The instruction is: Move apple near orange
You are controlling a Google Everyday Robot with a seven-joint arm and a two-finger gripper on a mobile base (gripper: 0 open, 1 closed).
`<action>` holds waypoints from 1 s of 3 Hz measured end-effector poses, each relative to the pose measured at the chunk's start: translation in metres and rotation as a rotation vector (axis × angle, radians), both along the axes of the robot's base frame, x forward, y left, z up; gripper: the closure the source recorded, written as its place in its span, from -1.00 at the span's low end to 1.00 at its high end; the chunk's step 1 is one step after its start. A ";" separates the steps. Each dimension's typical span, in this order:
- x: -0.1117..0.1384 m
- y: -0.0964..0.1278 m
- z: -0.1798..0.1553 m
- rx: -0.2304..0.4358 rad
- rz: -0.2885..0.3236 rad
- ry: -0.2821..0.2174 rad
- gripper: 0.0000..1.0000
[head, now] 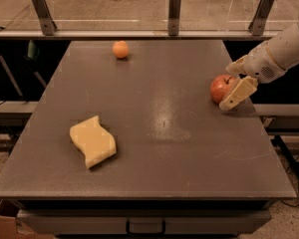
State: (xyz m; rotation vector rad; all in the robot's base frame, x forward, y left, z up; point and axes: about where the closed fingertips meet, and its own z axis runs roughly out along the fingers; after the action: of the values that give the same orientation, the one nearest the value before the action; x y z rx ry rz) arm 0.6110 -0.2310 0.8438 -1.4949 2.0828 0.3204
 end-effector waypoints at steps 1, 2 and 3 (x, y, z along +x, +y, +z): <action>0.002 0.012 0.022 0.062 0.002 -0.005 -0.19; -0.005 0.017 0.067 0.110 -0.019 -0.055 0.27; -0.004 0.019 0.067 0.111 -0.015 -0.054 0.74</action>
Offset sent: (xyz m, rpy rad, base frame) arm -0.0176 0.0162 0.1377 0.1643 -0.1391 -0.0548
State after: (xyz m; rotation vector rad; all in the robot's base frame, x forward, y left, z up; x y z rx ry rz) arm 0.6066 -0.2121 0.9103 -1.4069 2.0000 0.3795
